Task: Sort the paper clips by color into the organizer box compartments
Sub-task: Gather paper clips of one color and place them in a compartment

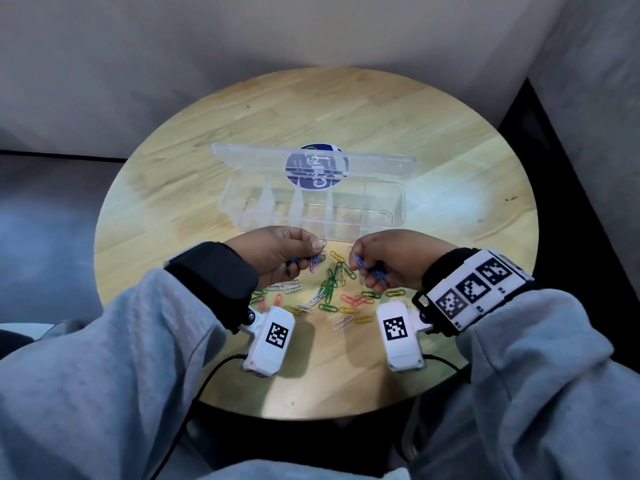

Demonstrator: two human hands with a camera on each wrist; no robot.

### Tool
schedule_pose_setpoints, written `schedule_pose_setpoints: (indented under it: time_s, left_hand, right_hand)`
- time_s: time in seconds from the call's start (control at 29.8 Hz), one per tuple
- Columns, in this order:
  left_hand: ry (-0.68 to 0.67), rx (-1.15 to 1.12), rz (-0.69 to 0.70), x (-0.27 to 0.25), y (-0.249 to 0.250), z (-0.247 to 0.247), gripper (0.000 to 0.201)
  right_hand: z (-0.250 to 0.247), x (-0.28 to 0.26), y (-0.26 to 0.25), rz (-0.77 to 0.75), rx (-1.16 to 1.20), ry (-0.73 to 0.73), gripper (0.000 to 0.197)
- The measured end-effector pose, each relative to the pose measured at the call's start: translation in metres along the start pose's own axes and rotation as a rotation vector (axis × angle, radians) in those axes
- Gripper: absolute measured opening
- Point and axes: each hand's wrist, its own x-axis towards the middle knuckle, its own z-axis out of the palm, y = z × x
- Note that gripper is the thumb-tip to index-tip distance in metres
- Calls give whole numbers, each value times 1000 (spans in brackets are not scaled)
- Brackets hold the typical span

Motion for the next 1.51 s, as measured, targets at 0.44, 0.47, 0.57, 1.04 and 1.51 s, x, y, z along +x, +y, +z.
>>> schedule_pose_setpoints:
  time_s: [0.44, 0.47, 0.57, 1.04, 1.51]
  left_hand:
    - [-55, -131, 27, -3, 10, 14, 22]
    - [-56, -137, 30, -3, 10, 15, 23]
    - [-58, -157, 35, -4, 12, 16, 24]
    - [-20, -177, 57, -5, 15, 22, 23]
    - [46, -207, 87, -4, 17, 19, 28]
  right_hand:
    - [-1, 2, 6, -78, -156, -24, 11]
    - [-1, 2, 7, -75, -158, -32, 9]
    - [1, 3, 9, -60, -162, -50, 11]
    - [2, 10, 13, -131, 42, -122, 13]
    - [-2, 11, 8, -257, 270, 86, 21]
